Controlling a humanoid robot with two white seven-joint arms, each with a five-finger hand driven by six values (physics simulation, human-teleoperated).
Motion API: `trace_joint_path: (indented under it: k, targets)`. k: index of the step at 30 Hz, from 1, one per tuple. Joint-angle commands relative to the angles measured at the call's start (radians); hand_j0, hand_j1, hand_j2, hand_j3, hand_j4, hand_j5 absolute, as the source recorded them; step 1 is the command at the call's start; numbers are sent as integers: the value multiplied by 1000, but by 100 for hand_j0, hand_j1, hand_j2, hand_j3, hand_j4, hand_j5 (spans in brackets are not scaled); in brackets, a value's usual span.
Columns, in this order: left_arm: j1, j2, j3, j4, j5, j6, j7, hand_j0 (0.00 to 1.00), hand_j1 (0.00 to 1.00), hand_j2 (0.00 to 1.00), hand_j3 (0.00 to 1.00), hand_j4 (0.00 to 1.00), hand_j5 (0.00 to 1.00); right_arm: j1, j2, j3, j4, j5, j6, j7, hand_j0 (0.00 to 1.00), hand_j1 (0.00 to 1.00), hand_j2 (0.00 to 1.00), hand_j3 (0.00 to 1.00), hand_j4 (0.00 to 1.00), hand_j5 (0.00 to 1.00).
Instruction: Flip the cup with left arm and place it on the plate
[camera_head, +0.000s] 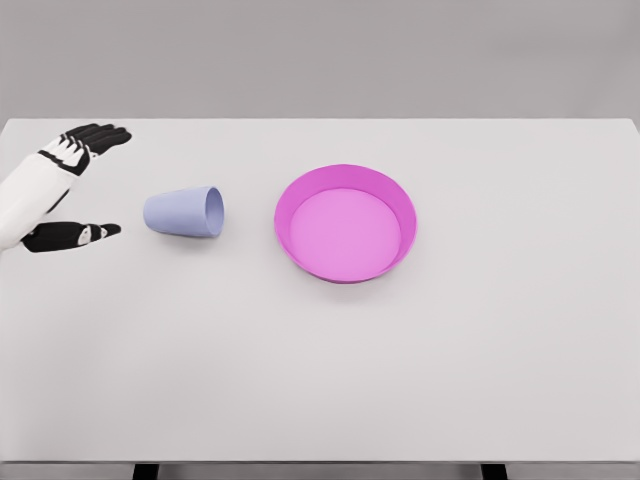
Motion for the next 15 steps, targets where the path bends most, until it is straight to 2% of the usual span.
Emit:
trace_joint_path:
  k: [1, 6, 8, 10, 13, 15]
  targets:
    - [0, 0, 4, 3, 7, 1, -1, 100, 100, 100, 100, 100, 100, 0, 0, -4, 3, -5, 0, 0, 100, 100, 100, 100, 100, 100]
    - [20, 0, 6, -2, 7, 1, -1, 100, 100, 100, 100, 100, 100, 3, 0, 1, 2, -1, 0, 1, 100, 100, 100, 100, 100, 100]
    - [49, 1, 9, -25, 7, 1, -8, 100, 100, 100, 100, 100, 100, 3, 0, 1, 2, -1, 0, 1, 100, 100, 100, 100, 100, 100]
    - [52, 0, 24, -28, 4, 1, -47, 100, 100, 100, 100, 100, 100, 3, 0, 1, 2, -1, 0, 1, 100, 100, 100, 100, 100, 100]
    - [54, 0, 24, -30, -32, 1, -55, 100, 100, 100, 100, 100, 100, 3, 0, 1, 2, -1, 0, 1, 100, 100, 100, 100, 100, 100]
    - [57, -6, 21, -53, -36, 1, -123, 100, 100, 100, 100, 100, 100, 3, 0, 1, 2, -1, 0, 1, 100, 100, 100, 100, 100, 100]
